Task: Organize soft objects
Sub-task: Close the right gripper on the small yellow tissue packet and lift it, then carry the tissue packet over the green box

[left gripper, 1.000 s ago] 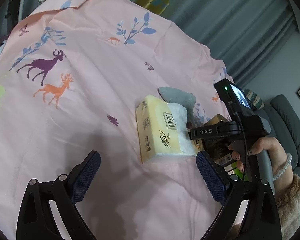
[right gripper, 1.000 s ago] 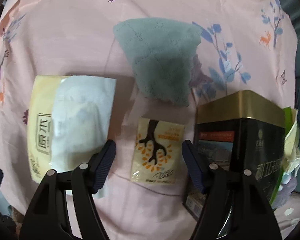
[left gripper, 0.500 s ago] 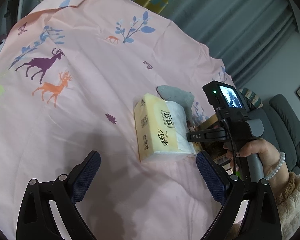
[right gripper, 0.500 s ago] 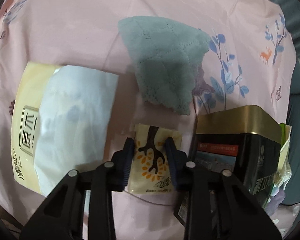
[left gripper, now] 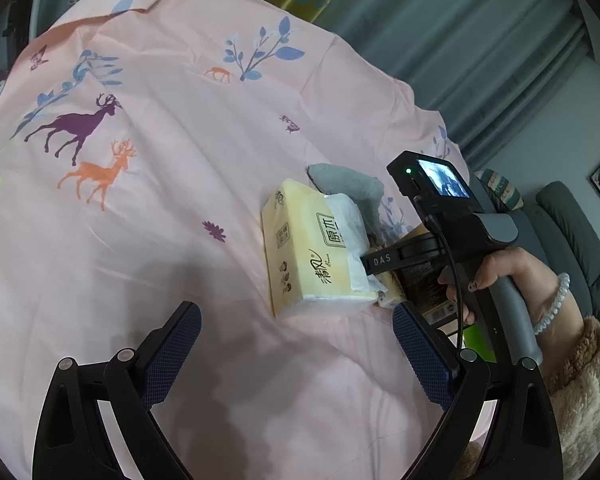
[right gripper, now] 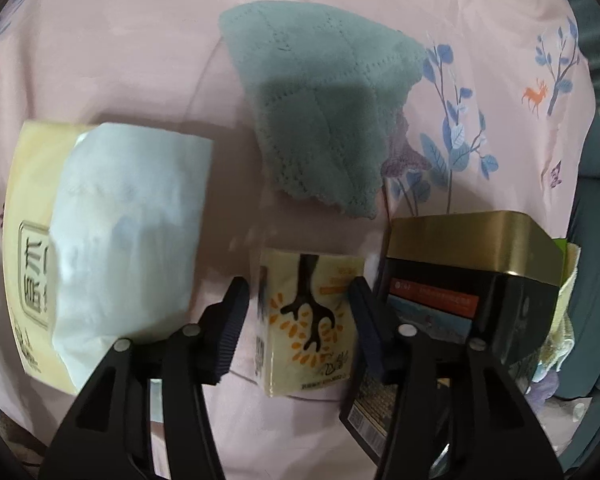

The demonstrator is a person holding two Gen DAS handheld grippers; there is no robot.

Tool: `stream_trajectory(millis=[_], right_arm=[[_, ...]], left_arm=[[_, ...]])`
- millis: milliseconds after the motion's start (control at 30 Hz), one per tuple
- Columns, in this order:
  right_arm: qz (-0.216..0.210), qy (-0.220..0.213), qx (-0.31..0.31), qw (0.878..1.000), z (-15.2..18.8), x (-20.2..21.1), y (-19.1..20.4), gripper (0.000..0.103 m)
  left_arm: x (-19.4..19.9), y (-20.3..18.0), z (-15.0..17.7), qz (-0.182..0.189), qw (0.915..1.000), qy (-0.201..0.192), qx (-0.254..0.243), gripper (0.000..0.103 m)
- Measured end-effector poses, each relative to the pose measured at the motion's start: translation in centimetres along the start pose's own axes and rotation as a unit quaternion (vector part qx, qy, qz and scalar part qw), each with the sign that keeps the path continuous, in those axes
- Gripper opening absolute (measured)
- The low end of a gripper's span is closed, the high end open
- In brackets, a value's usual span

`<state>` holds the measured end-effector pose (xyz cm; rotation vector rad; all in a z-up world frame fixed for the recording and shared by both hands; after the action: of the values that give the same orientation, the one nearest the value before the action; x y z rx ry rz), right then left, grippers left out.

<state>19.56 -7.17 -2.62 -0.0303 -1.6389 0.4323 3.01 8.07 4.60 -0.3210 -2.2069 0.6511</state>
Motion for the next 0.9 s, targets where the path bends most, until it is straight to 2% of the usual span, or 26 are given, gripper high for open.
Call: stream_trajectory(millis=[67,100,200,300,500,733,900], right_arm=[[0.006,0.001,0.011,1.000,0.0,0.0,0.3,0.051],[0.005,-0.002,0.014,1.000,0.0,0.1,0.3,0.043],[0.003,-0.015,0.025,1.000,0.5,0.8,0.8,0.033],[-0.004,-0.028,0.036,0.999,1.7,1.6,0.9,0.027],[-0.075,-0.037,0.041,0.996,6.1,3.5,1.0,0.026],[-0.129,-0.053,0.059,0.988,12.9,5.1,2.2,0.027],[-0.159,-0.071,0.043,0.984,16.0,6.3,3.0,0.037]], left_arm=[[0.0,0.0,0.0,0.001,1.0000,0.001,0.001,0.097],[0.0,0.1,0.0,0.002,1.0000,0.001,0.000,0.097],[0.0,0.1,0.0,0.001,1.0000,0.001,-0.001,0.097],[0.2,0.0,0.1,0.004,1.0000,0.001,-0.003,0.097],[-0.1,-0.5,0.5,0.002,0.9999,0.004,-0.013,0.097],[-0.5,-1.5,0.9,-0.008,0.9992,0.012,-0.037,0.097],[-0.9,-2.5,1.5,-0.014,0.9983,0.019,-0.054,0.097]])
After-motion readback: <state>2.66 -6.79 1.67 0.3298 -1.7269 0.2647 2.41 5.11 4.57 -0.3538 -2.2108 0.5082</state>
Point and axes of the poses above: each gripper's, at about its wrist camera, not at the fingertips, and x roughly against the way its jaws point, y to its left, z to its underside, the point moved 3 cm from there along -x, roughly the way its jaws point, and after that the axes turned 1 degree about -x, right-handed, at the moved point
